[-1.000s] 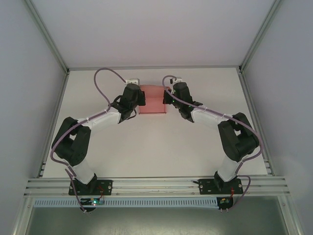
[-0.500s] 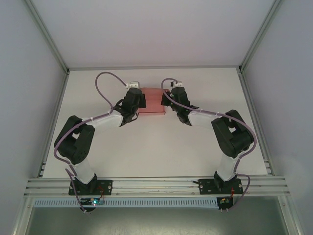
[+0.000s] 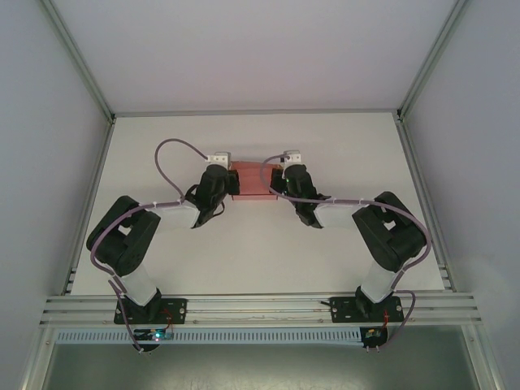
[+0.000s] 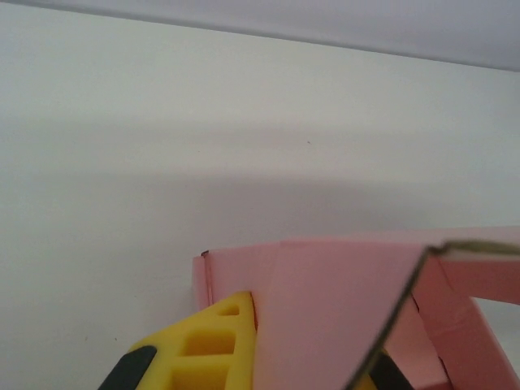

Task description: Assemble paper box

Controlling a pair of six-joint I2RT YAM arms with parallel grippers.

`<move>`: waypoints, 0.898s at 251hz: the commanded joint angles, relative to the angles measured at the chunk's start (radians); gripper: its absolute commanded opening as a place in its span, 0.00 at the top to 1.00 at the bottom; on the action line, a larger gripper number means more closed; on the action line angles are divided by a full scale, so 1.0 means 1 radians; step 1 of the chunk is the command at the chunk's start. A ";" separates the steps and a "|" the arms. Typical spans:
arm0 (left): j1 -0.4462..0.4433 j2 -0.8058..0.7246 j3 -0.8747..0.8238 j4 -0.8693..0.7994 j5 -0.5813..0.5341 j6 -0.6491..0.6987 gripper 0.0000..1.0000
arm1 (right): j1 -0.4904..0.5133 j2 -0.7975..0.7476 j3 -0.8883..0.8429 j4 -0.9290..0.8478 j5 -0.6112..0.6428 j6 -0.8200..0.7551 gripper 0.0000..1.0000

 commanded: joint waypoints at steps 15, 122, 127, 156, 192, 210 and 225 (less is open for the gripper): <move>-0.024 0.039 -0.166 0.158 0.134 -0.020 0.98 | 0.049 0.001 -0.134 0.065 -0.017 -0.037 1.00; -0.027 0.001 -0.221 0.085 0.142 -0.026 0.90 | 0.093 0.005 -0.254 0.135 0.137 -0.113 1.00; -0.027 -0.007 -0.221 0.067 0.134 -0.029 0.88 | 0.095 -0.001 -0.260 0.131 0.146 -0.120 1.00; -0.026 -0.069 -0.236 0.014 0.111 -0.026 0.69 | 0.101 -0.025 -0.280 0.113 0.173 -0.145 1.00; -0.028 -0.174 -0.203 -0.164 0.115 -0.023 0.54 | 0.114 -0.041 -0.281 0.069 0.204 -0.154 1.00; -0.027 -0.225 -0.177 -0.274 0.114 -0.025 0.43 | 0.123 -0.041 -0.280 0.056 0.237 -0.149 1.00; -0.025 -0.275 -0.163 -0.345 0.132 -0.025 0.23 | 0.128 -0.039 -0.275 0.039 0.239 -0.147 1.00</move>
